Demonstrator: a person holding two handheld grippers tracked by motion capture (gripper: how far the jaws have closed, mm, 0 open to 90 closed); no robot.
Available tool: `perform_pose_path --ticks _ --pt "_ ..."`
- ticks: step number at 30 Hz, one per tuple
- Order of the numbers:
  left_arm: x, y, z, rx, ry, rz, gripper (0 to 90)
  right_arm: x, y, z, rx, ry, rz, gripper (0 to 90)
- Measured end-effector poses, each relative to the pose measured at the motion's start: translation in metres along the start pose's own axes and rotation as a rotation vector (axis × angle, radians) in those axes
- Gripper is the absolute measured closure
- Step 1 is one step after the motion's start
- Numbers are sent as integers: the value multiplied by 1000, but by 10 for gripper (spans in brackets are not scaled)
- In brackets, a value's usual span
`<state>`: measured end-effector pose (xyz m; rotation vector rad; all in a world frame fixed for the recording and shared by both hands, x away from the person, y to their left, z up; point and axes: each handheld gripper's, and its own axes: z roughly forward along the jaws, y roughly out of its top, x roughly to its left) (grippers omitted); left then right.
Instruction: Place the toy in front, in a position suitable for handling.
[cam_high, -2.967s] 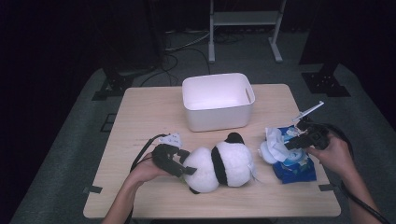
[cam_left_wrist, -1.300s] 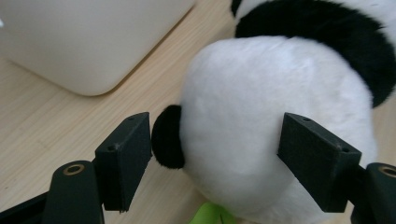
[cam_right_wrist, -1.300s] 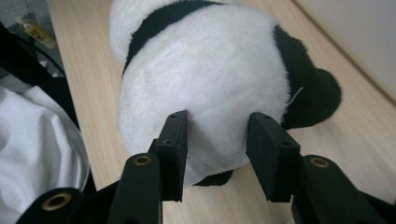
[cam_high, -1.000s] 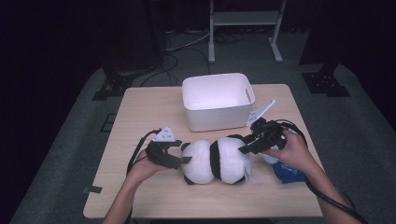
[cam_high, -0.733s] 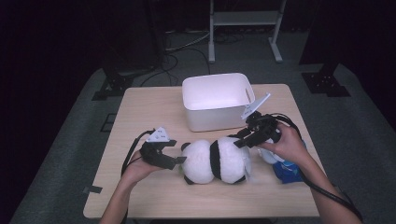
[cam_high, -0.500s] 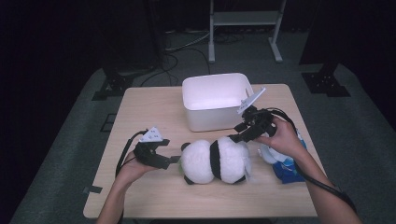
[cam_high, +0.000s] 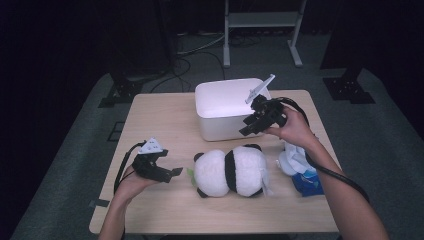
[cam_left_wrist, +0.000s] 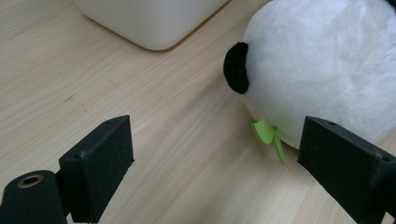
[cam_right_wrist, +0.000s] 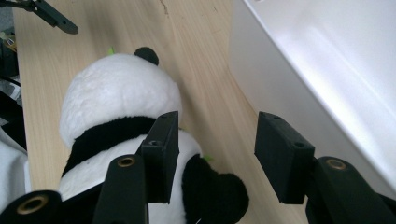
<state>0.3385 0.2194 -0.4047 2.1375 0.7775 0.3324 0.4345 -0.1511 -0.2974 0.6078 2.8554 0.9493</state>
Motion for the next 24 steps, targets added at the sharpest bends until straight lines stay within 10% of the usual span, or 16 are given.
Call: perform_pose_path --ticks 24 --pt "11 -7 -16 -20 42 -31 89 -31 44 12 19 -6 -35 462"
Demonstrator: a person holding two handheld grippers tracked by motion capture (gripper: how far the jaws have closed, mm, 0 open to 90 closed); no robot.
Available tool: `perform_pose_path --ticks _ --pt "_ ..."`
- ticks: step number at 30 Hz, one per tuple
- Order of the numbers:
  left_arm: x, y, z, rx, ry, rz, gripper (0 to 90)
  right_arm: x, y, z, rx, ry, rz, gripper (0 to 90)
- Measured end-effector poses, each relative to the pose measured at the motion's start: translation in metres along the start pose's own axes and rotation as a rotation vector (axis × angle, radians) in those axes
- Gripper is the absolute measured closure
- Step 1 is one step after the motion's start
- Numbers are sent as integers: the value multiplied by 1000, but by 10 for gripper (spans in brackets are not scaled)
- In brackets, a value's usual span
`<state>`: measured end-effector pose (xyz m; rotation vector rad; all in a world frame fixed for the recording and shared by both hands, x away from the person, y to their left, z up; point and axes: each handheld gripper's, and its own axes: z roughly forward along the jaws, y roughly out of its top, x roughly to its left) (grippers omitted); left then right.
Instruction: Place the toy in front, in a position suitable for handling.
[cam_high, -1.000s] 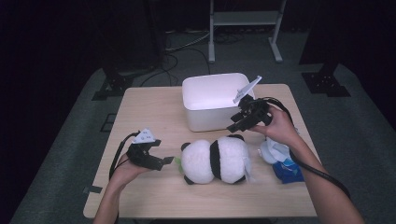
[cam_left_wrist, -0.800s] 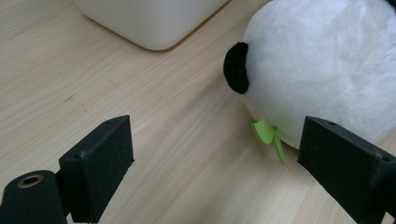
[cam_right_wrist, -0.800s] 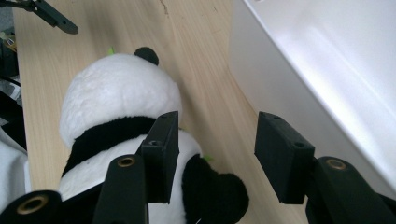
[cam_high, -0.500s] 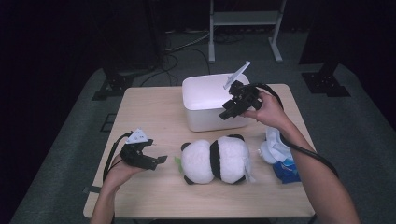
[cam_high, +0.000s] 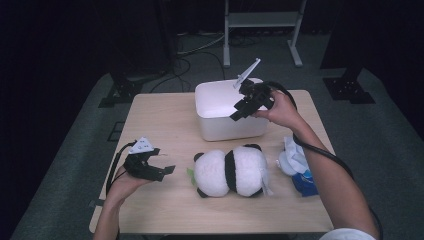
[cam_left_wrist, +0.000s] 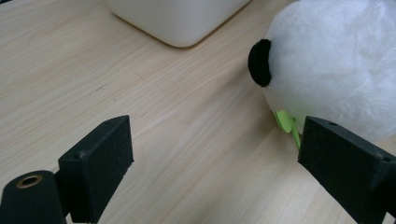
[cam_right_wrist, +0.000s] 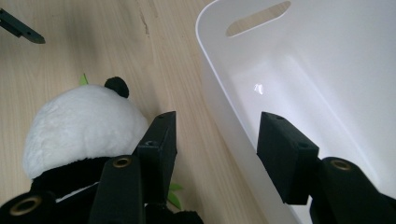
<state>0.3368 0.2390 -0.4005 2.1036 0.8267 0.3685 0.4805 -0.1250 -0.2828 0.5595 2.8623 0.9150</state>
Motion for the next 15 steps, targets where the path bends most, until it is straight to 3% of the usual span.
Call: perform_pose_path --ticks 9,15 --pt "4 1 1 -4 -3 -7 89 -10 6 17 57 -4 -11 504" --pt "5 1 1 -12 -11 -16 88 -15 4 30 112 -6 -4 593"
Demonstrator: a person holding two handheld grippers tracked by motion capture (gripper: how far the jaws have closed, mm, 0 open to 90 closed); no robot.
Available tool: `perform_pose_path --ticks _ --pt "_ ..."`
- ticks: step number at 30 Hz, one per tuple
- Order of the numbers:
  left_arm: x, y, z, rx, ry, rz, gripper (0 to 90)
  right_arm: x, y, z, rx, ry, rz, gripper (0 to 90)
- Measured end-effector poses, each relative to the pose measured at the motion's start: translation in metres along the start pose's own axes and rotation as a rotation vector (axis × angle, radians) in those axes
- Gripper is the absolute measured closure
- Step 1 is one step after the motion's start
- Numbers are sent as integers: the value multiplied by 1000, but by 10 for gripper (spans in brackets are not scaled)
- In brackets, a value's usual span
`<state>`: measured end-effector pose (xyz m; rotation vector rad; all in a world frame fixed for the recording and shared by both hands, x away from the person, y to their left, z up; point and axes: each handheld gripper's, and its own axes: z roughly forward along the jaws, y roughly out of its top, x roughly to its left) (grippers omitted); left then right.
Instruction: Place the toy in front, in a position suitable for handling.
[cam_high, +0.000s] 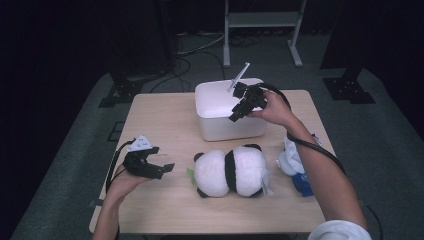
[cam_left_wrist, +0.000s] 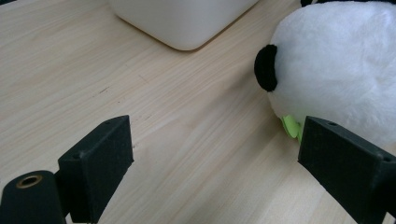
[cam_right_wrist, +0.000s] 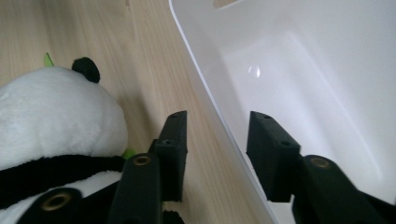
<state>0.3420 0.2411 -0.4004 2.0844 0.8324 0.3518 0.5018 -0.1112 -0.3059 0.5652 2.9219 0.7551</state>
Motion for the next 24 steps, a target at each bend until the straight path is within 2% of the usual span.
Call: perform_pose_path --ticks 5,8,12,20,24 --pt "1 -1 1 4 -4 0 88 -5 -1 11 21 -4 12 745" --pt "1 -2 1 7 -3 -6 88 -7 -1 12 14 17 29 752" --pt "1 -3 0 0 -6 -14 88 -6 -1 12 16 24 21 761" --pt "0 -3 1 7 -10 -14 88 6 -3 13 11 59 7 776" --pt "-1 -3 1 8 -9 -10 75 12 -3 15 22 61 0 776"
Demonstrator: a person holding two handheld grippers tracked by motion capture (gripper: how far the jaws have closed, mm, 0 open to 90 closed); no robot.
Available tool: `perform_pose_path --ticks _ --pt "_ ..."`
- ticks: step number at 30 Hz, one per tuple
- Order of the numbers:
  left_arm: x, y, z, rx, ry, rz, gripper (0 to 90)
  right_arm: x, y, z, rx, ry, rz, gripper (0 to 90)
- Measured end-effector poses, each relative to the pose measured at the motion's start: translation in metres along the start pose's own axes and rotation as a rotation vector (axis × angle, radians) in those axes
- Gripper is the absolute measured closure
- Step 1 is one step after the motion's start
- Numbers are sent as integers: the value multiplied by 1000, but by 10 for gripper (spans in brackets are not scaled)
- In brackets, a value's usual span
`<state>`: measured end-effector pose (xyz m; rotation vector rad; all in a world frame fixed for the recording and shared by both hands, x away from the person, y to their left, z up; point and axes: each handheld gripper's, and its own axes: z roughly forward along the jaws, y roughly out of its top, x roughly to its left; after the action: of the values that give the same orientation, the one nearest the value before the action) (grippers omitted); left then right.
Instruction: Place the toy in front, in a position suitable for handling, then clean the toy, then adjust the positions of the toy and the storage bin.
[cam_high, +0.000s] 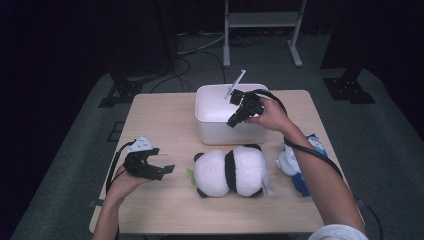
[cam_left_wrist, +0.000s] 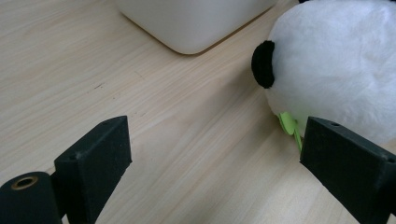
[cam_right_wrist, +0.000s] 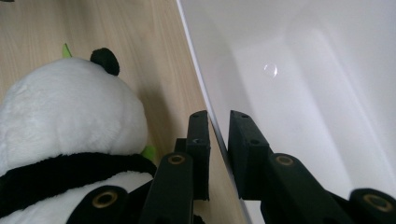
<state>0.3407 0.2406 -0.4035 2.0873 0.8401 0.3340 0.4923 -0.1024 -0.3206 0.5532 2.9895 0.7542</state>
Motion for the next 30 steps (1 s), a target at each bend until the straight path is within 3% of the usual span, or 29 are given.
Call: perform_pose_path --ticks 30 --pt "-1 2 5 3 -21 5 74 28 -3 4 14 29 -35 805"
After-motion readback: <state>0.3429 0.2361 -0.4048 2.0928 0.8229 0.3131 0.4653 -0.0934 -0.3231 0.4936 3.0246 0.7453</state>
